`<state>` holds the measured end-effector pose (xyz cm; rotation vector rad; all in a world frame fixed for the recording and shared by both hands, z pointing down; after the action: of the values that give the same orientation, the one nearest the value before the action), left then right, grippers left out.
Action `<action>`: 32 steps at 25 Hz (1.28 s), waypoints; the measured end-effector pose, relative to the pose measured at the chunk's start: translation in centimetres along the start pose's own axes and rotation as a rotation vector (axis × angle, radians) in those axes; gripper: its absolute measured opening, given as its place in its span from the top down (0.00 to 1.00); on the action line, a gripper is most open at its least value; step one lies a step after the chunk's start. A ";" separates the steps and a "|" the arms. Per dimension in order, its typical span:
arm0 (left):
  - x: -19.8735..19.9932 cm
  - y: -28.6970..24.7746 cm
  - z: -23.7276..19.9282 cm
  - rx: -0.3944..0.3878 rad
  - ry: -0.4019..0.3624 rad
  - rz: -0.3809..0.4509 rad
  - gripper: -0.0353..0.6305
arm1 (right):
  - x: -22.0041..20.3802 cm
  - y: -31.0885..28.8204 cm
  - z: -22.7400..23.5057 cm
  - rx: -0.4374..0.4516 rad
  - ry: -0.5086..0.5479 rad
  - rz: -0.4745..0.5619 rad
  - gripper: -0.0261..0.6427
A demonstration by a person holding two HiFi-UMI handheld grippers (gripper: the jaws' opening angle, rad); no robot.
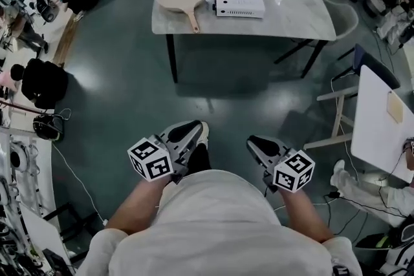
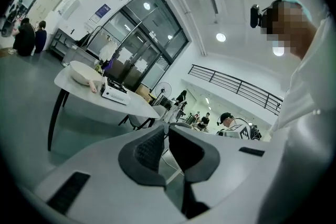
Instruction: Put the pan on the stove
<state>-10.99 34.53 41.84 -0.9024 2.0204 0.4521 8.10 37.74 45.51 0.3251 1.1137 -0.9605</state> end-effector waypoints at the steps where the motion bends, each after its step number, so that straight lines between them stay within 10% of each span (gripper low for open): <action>1: 0.8 -1.0 -1.1 -0.009 0.013 0.001 0.92 | 0.8 -0.8 0.7 -0.013 0.000 -0.002 0.88; 12: 10.6 -10.2 -14.5 -0.039 0.083 0.001 0.83 | 10.0 -11.5 6.9 -0.095 0.018 -0.011 0.85; 32: 12.7 -21.8 -35.8 0.380 0.350 0.154 0.58 | 18.5 -12.8 24.9 0.014 -0.009 -0.059 0.85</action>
<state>-19.74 -7.15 52.16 -0.6228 2.3971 -0.0196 15.19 5.02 43.49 0.3013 1.1139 -1.0212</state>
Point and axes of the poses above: the fingertips, and each gripper's own axes: y backward along the fingers, z to its right, x out of its top, the point moved 3 cm from there along y, backward along the fingers, and after that the axes turned 10 degrees about z, right-handed, at the moved point
